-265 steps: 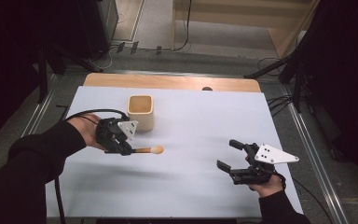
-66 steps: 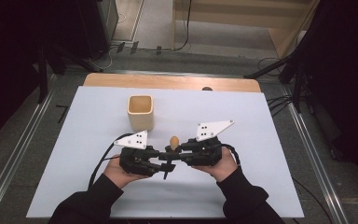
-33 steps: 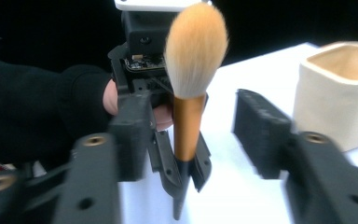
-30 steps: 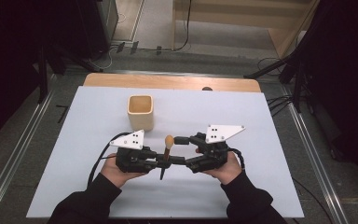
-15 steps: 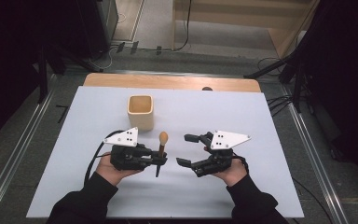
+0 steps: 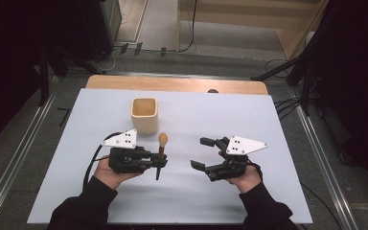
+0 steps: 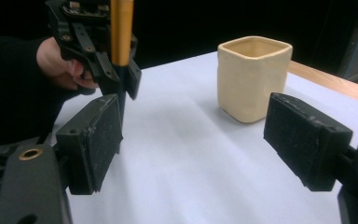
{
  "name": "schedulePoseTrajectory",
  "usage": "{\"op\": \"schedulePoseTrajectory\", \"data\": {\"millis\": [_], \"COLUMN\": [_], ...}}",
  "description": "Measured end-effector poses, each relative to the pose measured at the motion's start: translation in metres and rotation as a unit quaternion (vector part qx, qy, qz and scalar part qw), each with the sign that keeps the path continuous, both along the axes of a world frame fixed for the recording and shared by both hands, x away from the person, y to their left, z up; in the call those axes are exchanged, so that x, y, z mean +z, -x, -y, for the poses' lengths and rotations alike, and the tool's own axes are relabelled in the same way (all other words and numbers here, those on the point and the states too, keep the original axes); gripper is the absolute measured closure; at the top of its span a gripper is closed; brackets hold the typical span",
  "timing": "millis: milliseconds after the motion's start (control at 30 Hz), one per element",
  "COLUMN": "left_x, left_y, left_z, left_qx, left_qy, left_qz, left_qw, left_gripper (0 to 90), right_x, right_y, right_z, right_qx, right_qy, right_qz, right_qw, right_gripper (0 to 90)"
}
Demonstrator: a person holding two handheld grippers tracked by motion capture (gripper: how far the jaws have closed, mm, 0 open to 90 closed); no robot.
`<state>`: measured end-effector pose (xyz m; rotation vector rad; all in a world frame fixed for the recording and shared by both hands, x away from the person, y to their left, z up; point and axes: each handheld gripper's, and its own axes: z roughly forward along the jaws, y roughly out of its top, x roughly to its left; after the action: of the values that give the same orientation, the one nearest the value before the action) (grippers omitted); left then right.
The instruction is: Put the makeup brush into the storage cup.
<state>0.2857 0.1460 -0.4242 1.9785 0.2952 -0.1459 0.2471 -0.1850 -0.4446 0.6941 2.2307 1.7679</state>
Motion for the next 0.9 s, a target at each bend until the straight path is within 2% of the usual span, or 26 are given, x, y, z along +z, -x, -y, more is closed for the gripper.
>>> {"op": "schedulePoseTrajectory", "data": {"millis": [300, 900], "left_x": [0.004, 0.008], "left_y": [0.003, -0.003], "left_z": [-0.009, -0.036], "left_qx": [0.006, 0.043], "left_qy": [0.002, 0.000], "left_qz": [0.007, 0.019], "left_qw": [1.0000, 0.9989], "left_gripper": [79.5, 79.5], "right_x": [-0.002, -0.003], "right_y": [0.006, 0.016], "right_z": [0.013, 0.040], "right_qx": [-0.015, -0.042], "right_qy": [0.000, -0.002], "right_qz": [-0.001, 0.007], "right_qw": [0.9999, 0.9991], "right_gripper": [20.1, 20.3]}}
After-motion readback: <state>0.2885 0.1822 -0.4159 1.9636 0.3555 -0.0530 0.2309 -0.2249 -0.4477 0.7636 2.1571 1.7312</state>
